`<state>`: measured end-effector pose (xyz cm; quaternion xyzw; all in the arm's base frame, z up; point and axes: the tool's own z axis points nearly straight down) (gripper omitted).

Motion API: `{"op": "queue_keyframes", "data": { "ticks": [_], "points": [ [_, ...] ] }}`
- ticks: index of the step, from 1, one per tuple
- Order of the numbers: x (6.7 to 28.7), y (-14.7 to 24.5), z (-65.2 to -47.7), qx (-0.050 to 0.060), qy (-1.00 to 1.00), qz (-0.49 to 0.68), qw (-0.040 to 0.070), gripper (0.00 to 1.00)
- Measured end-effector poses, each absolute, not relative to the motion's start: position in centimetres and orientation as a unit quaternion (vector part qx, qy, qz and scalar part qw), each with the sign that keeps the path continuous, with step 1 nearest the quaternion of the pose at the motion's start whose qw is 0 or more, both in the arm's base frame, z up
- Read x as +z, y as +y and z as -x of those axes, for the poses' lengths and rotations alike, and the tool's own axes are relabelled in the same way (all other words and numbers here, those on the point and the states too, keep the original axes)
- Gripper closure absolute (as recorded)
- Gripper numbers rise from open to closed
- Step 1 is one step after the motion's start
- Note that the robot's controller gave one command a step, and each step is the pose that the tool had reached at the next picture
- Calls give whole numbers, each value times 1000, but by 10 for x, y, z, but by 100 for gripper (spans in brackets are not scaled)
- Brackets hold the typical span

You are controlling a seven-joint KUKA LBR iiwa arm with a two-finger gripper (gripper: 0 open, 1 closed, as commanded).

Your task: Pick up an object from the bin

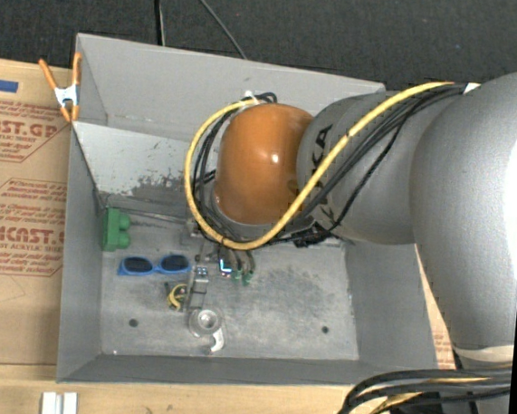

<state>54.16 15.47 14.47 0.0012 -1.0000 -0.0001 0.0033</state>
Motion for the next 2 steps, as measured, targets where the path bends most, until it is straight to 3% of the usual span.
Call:
{"op": "queue_keyframes", "data": {
  "ticks": [1, 2],
  "points": [
    [66, 160, -555, 0, -999, 41, 4, 0],
    [71, 159, -559, -2, -999, 41, -3, 100]
  ]
}}
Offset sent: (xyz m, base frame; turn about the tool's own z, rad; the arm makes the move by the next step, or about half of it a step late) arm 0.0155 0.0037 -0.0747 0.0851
